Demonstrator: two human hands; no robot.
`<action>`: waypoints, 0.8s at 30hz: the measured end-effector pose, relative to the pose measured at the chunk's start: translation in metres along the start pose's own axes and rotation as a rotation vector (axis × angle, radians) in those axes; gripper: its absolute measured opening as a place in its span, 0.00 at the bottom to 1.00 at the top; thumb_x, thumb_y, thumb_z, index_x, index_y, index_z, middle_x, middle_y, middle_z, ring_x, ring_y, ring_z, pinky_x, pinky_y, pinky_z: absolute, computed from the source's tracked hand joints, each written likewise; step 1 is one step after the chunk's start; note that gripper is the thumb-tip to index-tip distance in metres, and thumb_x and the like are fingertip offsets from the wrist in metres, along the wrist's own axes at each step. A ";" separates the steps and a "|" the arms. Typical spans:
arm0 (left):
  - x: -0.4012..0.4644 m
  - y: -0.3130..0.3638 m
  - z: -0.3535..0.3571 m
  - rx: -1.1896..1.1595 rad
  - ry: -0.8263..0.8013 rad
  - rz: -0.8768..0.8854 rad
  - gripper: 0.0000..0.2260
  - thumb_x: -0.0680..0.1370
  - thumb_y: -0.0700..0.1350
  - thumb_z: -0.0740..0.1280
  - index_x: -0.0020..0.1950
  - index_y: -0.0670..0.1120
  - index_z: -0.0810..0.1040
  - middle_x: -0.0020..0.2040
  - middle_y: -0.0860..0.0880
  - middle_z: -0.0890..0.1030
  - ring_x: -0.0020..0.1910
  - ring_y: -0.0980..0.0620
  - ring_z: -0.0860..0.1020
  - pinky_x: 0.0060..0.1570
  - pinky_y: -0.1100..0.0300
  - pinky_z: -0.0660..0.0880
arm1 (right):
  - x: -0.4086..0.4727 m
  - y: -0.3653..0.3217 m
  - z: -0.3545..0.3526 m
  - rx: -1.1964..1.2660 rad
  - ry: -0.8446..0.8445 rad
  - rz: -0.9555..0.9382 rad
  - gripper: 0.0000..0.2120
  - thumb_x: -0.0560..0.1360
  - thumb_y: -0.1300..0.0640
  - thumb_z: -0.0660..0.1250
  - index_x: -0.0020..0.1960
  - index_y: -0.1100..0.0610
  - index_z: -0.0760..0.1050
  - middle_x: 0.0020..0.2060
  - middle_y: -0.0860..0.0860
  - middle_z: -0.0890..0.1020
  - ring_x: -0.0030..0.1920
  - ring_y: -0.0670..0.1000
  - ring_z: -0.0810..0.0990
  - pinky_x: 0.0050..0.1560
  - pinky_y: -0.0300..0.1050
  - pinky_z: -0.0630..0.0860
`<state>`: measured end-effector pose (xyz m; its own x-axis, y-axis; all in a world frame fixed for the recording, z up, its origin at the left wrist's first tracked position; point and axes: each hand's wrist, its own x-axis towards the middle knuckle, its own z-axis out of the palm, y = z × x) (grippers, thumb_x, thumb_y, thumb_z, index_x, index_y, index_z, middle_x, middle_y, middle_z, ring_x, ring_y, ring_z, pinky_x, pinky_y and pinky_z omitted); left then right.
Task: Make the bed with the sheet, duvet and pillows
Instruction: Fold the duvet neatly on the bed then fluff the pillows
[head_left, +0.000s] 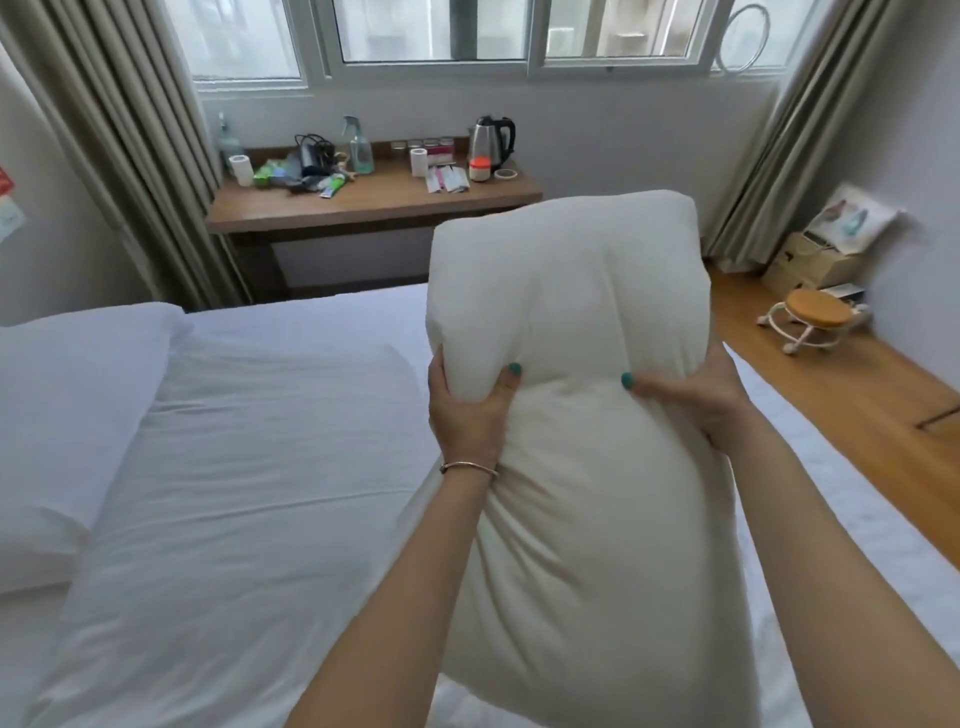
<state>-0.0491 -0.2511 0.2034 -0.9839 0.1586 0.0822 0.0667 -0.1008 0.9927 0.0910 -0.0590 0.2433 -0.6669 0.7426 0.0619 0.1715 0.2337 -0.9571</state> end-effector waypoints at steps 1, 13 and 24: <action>-0.007 -0.013 0.016 0.003 -0.014 -0.031 0.37 0.64 0.52 0.80 0.69 0.50 0.70 0.62 0.56 0.77 0.59 0.55 0.76 0.59 0.59 0.74 | 0.005 0.013 -0.013 0.001 0.003 0.021 0.58 0.50 0.48 0.86 0.73 0.37 0.59 0.66 0.42 0.75 0.64 0.49 0.75 0.61 0.54 0.75; -0.143 -0.256 0.001 1.231 -1.297 -0.402 0.39 0.77 0.61 0.62 0.73 0.66 0.33 0.78 0.48 0.33 0.77 0.41 0.41 0.74 0.43 0.53 | -0.108 0.280 0.031 -0.866 -0.463 0.680 0.54 0.64 0.27 0.66 0.74 0.34 0.30 0.75 0.43 0.29 0.77 0.54 0.33 0.72 0.66 0.43; -0.064 -0.217 -0.096 1.295 -0.998 -0.357 0.30 0.80 0.55 0.61 0.79 0.52 0.53 0.79 0.48 0.54 0.77 0.49 0.55 0.73 0.55 0.55 | -0.074 0.224 0.120 -0.862 -0.324 0.809 0.43 0.76 0.52 0.65 0.79 0.43 0.39 0.78 0.50 0.35 0.77 0.61 0.39 0.74 0.62 0.49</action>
<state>-0.0161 -0.3333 -0.0260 -0.5289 0.5650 -0.6333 0.4619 0.8176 0.3437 0.0923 -0.1371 -0.0097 -0.2739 0.7046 -0.6546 0.9617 0.2076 -0.1789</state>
